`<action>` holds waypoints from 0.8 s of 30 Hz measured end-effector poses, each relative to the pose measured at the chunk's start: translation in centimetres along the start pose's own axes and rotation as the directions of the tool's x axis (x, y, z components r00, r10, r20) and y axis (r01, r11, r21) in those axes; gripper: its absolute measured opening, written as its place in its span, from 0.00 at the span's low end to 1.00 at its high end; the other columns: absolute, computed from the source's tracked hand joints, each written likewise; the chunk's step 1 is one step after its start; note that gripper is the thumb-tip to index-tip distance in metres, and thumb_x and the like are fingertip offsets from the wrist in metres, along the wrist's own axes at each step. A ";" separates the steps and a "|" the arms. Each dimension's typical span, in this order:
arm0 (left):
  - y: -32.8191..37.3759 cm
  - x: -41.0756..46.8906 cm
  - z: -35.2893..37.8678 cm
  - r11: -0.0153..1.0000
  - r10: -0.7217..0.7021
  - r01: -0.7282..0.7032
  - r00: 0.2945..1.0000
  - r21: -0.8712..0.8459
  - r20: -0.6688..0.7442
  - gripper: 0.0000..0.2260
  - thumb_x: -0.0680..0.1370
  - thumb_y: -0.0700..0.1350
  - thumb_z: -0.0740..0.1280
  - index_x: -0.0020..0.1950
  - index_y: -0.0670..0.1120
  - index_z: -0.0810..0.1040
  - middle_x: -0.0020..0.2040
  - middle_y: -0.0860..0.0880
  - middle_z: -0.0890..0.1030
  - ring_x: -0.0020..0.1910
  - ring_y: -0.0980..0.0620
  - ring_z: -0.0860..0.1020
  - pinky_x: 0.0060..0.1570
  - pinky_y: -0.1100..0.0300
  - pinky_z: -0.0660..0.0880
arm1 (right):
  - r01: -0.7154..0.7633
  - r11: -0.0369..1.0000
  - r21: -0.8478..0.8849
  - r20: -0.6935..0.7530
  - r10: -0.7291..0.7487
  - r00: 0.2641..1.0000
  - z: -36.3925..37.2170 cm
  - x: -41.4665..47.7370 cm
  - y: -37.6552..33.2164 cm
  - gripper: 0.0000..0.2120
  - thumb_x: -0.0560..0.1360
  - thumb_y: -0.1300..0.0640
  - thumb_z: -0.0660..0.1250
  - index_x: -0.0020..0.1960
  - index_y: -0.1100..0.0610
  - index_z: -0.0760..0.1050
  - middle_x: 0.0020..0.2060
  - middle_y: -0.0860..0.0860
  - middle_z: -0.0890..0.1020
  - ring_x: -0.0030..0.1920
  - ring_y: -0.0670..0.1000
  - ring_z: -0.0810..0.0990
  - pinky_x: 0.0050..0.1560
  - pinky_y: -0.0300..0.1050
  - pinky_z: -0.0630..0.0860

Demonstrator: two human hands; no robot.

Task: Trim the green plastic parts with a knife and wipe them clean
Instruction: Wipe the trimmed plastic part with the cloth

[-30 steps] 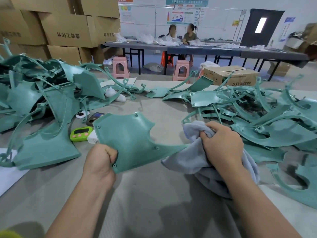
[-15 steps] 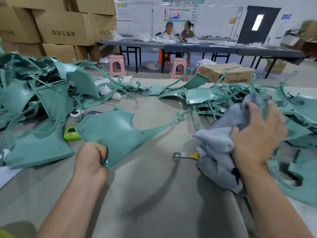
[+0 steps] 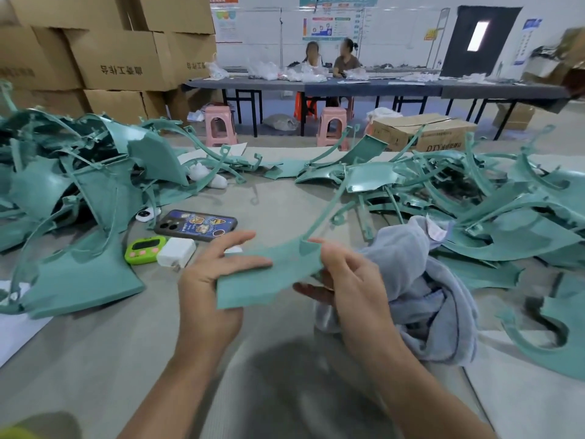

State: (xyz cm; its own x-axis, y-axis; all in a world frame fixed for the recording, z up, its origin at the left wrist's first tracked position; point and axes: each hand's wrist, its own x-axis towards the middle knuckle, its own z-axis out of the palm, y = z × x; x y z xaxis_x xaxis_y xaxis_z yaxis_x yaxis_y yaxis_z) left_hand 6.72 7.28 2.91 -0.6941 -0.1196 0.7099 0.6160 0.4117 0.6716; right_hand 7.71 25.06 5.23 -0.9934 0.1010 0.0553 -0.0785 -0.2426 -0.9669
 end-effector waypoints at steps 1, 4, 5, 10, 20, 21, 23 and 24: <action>-0.1 -0.1 0.0 0.981 0.119 -0.131 0.989 0.144 0.092 0.12 0.69 0.41 0.75 0.48 0.57 0.88 0.63 0.54 0.82 0.64 0.51 0.77 0.64 0.60 0.71 | -0.166 0.973 0.158 0.039 0.162 0.986 -0.2 0.4 -0.2 0.10 0.81 0.53 0.68 0.46 0.52 0.87 0.43 0.51 0.88 0.41 0.49 0.86 0.43 0.48 0.85; -0.2 -1.1 1.4 0.919 0.231 -0.293 0.942 0.263 0.243 0.10 0.74 0.48 0.71 0.54 0.55 0.87 0.71 0.52 0.76 0.73 0.49 0.70 0.69 0.54 0.68 | -0.406 0.892 0.199 0.179 0.375 0.910 -1.6 1.6 0.2 0.10 0.79 0.57 0.69 0.59 0.54 0.82 0.52 0.54 0.87 0.49 0.56 0.85 0.65 0.69 0.73; 0.0 -1.3 1.9 0.925 0.202 -0.268 0.948 0.271 0.248 0.13 0.75 0.49 0.70 0.59 0.54 0.85 0.74 0.52 0.72 0.76 0.51 0.66 0.71 0.55 0.67 | -0.398 0.894 0.203 0.179 0.366 0.913 -2.0 1.9 0.4 0.15 0.79 0.64 0.66 0.63 0.53 0.79 0.52 0.54 0.87 0.49 0.57 0.86 0.63 0.70 0.75; 0.3 -1.1 2.2 0.926 -0.375 0.377 0.925 -0.023 0.059 0.36 0.75 0.31 0.62 0.77 0.62 0.64 0.74 0.56 0.72 0.72 0.58 0.72 0.70 0.53 0.72 | -0.319 0.900 0.296 0.071 0.312 0.947 -2.0 2.5 1.9 0.18 0.77 0.77 0.58 0.53 0.61 0.81 0.46 0.61 0.87 0.40 0.58 0.87 0.36 0.50 0.83; 1.3 -0.6 2.6 0.464 -0.674 0.769 0.629 -0.440 0.388 0.14 0.78 0.31 0.63 0.60 0.40 0.81 0.54 0.43 0.86 0.47 0.49 0.86 0.39 0.60 0.81 | -0.171 0.969 0.179 -0.010 0.176 0.984 -2.1 2.3 3.4 0.16 0.77 0.72 0.64 0.48 0.55 0.86 0.47 0.57 0.88 0.46 0.57 0.87 0.44 0.52 0.85; 1.6 -0.6 2.7 0.481 -0.672 0.732 0.661 -0.482 0.333 0.14 0.77 0.30 0.63 0.59 0.40 0.81 0.54 0.43 0.86 0.47 0.50 0.86 0.40 0.60 0.81 | -0.085 0.996 0.015 -0.090 0.086 0.992 -2.4 2.3 3.4 0.15 0.77 0.69 0.66 0.53 0.53 0.85 0.49 0.53 0.88 0.49 0.53 0.87 0.50 0.49 0.85; 1.8 -0.4 2.8 0.577 -0.644 0.590 0.754 -0.565 0.129 0.13 0.78 0.29 0.65 0.56 0.43 0.83 0.52 0.46 0.87 0.49 0.52 0.86 0.45 0.60 0.82 | 0.062 0.951 -0.303 -0.176 -0.120 0.977 -2.5 1.9 2.8 0.19 0.76 0.61 0.71 0.64 0.47 0.80 0.54 0.42 0.85 0.53 0.38 0.84 0.55 0.33 0.79; 1.8 -0.4 2.6 0.675 -0.592 0.500 0.806 -0.542 0.008 0.13 0.78 0.30 0.66 0.55 0.45 0.84 0.52 0.48 0.87 0.50 0.53 0.85 0.49 0.59 0.82 | 0.090 0.940 -0.329 -0.143 -0.144 0.979 -2.5 1.8 2.6 0.20 0.76 0.58 0.73 0.66 0.47 0.79 0.54 0.41 0.85 0.54 0.36 0.83 0.55 0.31 0.77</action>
State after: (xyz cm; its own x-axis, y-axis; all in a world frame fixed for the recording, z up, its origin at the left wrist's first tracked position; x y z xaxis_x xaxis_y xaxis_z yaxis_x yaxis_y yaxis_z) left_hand 7.17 10.44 3.27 -0.9269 -0.3329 0.1734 0.2704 -0.2718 0.9236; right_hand 5.89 27.01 2.19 -0.9495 0.2715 0.1574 -0.1352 0.0986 -0.9859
